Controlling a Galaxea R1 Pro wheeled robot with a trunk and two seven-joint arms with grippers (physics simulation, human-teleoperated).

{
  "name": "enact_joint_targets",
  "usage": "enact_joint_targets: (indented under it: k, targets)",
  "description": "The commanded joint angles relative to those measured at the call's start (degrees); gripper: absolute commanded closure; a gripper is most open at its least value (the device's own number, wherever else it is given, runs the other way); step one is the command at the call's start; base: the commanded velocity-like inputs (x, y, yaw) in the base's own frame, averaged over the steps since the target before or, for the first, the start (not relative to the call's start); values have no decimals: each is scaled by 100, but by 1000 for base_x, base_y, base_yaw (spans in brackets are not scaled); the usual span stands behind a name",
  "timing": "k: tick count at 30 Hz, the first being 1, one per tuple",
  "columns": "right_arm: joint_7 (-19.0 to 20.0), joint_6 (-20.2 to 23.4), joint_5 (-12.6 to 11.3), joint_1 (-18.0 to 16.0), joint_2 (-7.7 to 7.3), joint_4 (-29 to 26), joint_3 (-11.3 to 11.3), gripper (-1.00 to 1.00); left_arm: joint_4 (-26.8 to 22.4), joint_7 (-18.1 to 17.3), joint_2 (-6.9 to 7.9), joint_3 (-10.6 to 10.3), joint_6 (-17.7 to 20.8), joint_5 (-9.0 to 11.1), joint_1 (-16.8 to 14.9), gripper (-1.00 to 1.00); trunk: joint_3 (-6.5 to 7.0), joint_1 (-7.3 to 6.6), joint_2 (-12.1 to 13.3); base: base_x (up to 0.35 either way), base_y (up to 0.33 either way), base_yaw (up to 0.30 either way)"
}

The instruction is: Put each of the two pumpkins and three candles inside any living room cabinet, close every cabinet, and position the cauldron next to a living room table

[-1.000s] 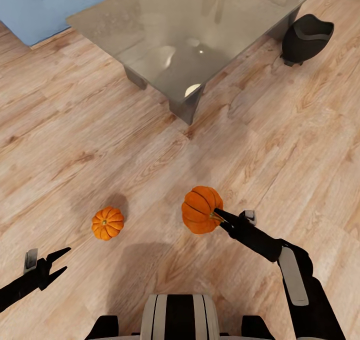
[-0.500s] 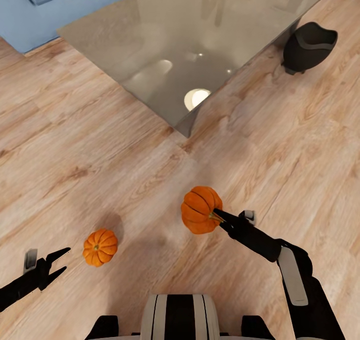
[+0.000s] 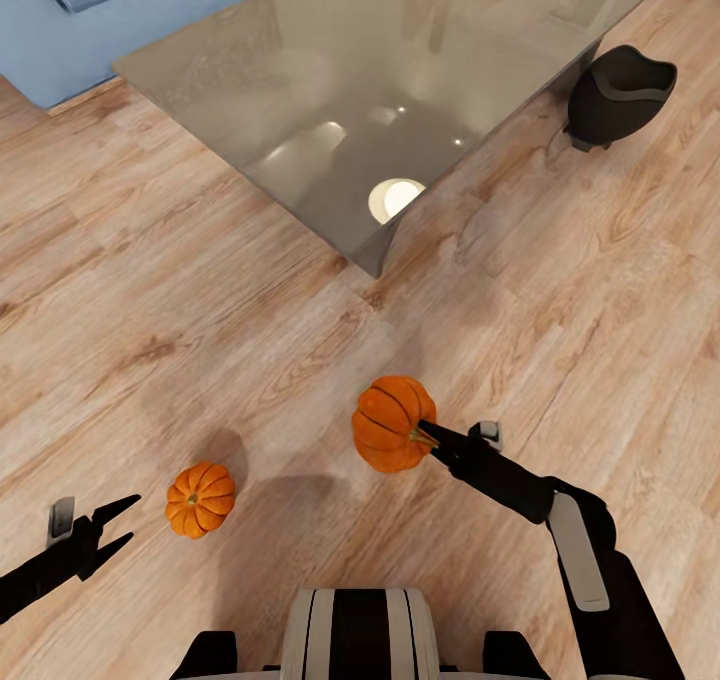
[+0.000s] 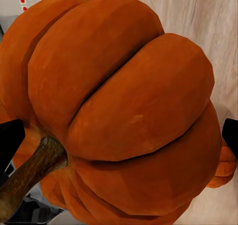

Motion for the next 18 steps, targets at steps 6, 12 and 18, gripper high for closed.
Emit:
enact_joint_targets:
  k: [6,12,18]
  targets:
    - [-11,11,-6,1,0,-9,12,100,1,-3,-5,0,5,-3,1,-100,-133,15,-8,0,0,0]
    - [-16,6,5,-2,-5,-31,416,100,-5,-4,-6,0,-1,-4,0,-100,-266,31,-16,0,0,0]
    - [-16,-74,34,1,59,-19,629,100,-42,2,-74,-12,-69,-39,0,-100,-354,42,-22,0,0,0]
